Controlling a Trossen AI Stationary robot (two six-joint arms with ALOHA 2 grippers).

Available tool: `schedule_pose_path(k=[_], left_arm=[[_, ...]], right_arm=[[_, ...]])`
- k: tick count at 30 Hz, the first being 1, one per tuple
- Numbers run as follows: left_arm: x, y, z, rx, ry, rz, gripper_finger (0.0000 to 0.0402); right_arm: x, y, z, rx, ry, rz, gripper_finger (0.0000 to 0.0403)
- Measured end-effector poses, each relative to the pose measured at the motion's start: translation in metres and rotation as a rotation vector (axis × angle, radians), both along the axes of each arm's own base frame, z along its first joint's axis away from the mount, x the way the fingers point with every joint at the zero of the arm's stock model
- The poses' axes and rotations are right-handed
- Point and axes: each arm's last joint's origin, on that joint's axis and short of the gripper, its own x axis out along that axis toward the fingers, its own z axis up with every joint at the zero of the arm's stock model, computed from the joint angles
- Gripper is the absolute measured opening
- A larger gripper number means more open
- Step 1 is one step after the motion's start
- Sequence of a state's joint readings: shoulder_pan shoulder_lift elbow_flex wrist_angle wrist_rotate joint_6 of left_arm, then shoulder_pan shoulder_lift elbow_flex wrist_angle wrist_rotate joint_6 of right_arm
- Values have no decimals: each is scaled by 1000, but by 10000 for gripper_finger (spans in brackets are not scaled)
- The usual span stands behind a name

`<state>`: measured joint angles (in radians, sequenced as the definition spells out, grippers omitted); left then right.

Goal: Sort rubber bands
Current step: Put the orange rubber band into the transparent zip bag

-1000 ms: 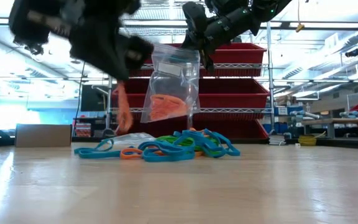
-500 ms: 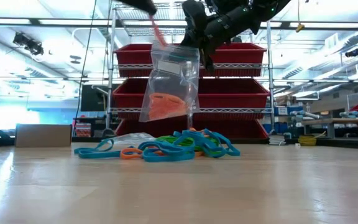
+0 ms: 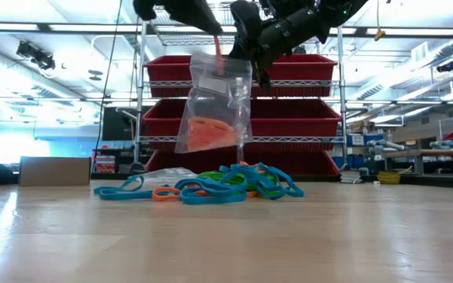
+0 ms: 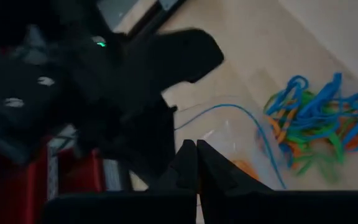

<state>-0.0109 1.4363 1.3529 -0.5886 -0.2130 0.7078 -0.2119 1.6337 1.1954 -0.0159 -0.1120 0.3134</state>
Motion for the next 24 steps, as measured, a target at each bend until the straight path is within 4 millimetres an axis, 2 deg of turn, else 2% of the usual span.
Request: schedule_pose_path(k=[6, 14, 17, 20, 24], left_arm=[[7, 0, -11, -32, 46, -35, 38], [7, 0, -5, -64, -7, -14, 166], [3, 0, -3, -65, -3, 8, 199], [-4, 0, 2, -76, -5, 14, 209], [-23, -2, 14, -195, -8, -13, 203]], right_arm=[[0, 0, 0, 0, 1, 1, 0], [0, 0, 0, -1, 2, 1, 0], [0, 0, 0, -7, 3, 5, 0], [-1, -2, 0, -8, 4, -1, 0], [-3, -9, -1, -13, 14, -15, 0]])
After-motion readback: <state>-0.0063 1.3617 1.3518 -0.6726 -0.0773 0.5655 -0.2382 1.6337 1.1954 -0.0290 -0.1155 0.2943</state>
